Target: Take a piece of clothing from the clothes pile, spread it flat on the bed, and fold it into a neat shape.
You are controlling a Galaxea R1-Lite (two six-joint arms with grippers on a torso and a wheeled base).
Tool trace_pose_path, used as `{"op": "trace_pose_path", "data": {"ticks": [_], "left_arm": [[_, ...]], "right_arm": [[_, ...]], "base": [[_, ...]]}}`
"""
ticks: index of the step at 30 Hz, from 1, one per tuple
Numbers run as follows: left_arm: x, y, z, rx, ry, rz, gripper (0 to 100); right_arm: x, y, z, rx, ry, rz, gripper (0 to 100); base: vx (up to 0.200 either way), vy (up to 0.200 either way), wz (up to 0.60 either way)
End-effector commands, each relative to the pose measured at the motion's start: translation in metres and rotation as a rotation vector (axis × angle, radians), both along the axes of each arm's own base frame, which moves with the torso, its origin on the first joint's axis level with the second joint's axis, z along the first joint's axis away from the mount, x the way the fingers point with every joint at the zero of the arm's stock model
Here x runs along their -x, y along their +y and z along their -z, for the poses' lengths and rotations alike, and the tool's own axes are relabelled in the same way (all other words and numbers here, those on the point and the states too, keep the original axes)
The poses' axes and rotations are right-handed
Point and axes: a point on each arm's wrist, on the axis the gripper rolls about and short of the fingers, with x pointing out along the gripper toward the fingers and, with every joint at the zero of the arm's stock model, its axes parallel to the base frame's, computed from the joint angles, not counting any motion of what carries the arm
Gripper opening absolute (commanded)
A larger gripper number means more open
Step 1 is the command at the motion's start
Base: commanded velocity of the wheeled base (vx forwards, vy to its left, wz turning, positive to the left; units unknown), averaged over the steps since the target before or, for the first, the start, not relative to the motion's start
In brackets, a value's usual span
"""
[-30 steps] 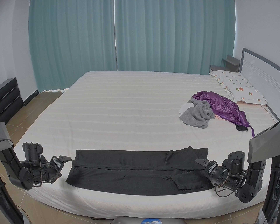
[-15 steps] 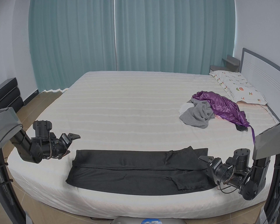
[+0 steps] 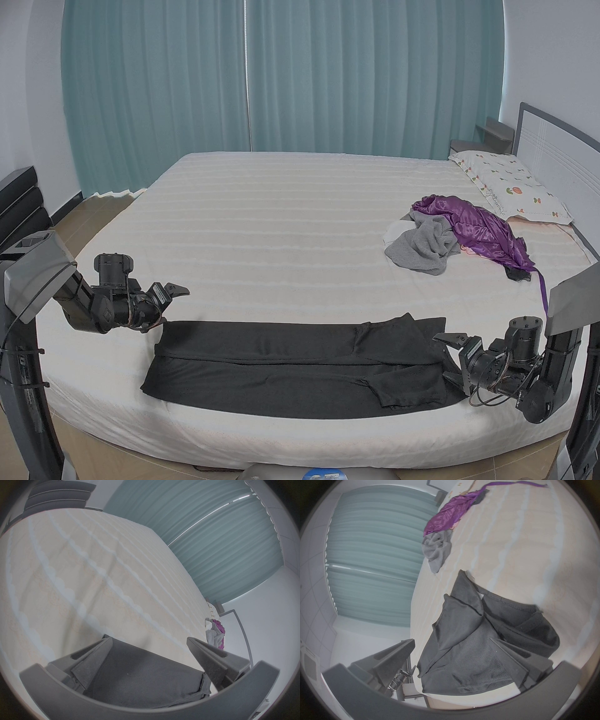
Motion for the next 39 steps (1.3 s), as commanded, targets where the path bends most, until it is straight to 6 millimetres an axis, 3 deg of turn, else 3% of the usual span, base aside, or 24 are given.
{"op": "trace_pose_path", "data": {"ticks": [1,21,30,39], "left_arm": [[-0.003,0.0,0.011,0.002,0.022,0.002,100],[-0.001,-0.003,0.023,-0.055,0.034,0.037,100],[0.006,0.006,0.008,-0.07,0.016,-0.002,100],[0.007,0.003,0.02,-0.109,0.041,0.007,100]], "right_arm": [[-0.003,-0.001,0.005,-0.018,0.011,0.014,100],[-0.002,0.002,0.007,-0.013,0.018,-0.001,100],[-0.002,0.002,0.006,-0.014,0.017,0.0,100],[-0.002,0.002,0.006,-0.013,0.017,-0.001,100]], "base": [[0.0,0.0,0.0],[0.0,0.0,0.0],[0.0,0.0,0.0],[0.0,0.0,0.0]]}}
